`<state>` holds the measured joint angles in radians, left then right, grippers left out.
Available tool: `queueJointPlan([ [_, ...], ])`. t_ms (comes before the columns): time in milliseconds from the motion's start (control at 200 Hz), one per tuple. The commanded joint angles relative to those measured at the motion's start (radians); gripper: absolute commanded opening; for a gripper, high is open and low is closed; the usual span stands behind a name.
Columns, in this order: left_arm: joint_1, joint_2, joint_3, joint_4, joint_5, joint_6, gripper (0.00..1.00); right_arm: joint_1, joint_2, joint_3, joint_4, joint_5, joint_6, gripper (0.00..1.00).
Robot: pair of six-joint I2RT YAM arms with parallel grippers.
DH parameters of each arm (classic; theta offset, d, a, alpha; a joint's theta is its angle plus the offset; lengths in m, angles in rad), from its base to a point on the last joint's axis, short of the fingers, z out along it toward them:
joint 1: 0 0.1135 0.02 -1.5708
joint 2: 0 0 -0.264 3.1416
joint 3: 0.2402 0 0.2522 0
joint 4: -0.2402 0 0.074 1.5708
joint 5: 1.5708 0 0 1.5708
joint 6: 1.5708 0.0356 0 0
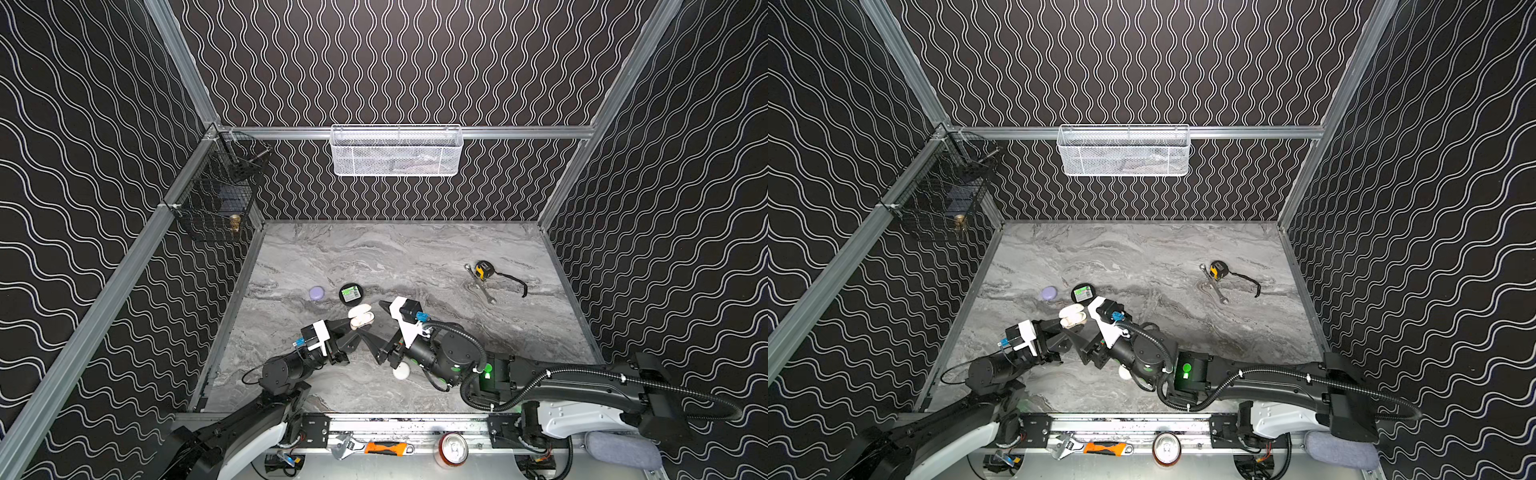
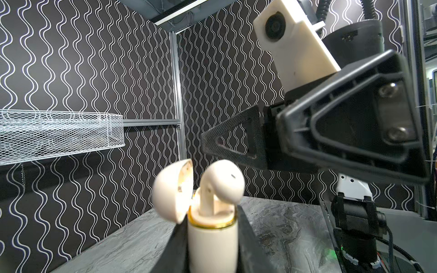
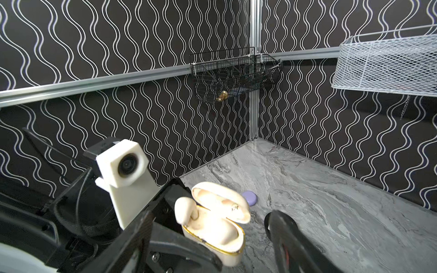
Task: Insert wireless bluetooth earbuds into charging case
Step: Insert the wireless bluetooth earbud into the charging case.
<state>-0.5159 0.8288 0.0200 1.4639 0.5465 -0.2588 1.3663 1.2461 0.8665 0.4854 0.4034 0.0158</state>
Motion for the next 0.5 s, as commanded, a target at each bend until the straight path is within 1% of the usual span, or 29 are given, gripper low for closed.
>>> queueJointPlan([
  [0,-0.001,0.003,0.007,0.036,0.008,0.003,0.00,0.001,0.031,0.027,-0.019,0.037,0.011,0.79],
  [115,-0.001,-0.001,0.008,0.034,0.013,0.003,0.00,0.001,0.065,0.048,-0.025,0.070,0.005,0.76],
  [240,0.000,-0.004,0.002,0.041,0.011,0.006,0.00,0.000,0.079,0.060,-0.035,0.112,0.013,0.66],
  [315,-0.001,-0.005,0.005,0.039,0.013,0.003,0.00,0.000,0.076,0.054,-0.038,0.111,0.011,0.62],
  [420,0.000,-0.002,0.002,0.057,0.013,0.000,0.00,-0.001,0.068,0.043,-0.045,0.128,0.015,0.61],
  [495,0.000,0.001,0.002,0.061,0.010,-0.003,0.00,-0.001,0.056,0.025,-0.041,0.114,0.012,0.61],
])
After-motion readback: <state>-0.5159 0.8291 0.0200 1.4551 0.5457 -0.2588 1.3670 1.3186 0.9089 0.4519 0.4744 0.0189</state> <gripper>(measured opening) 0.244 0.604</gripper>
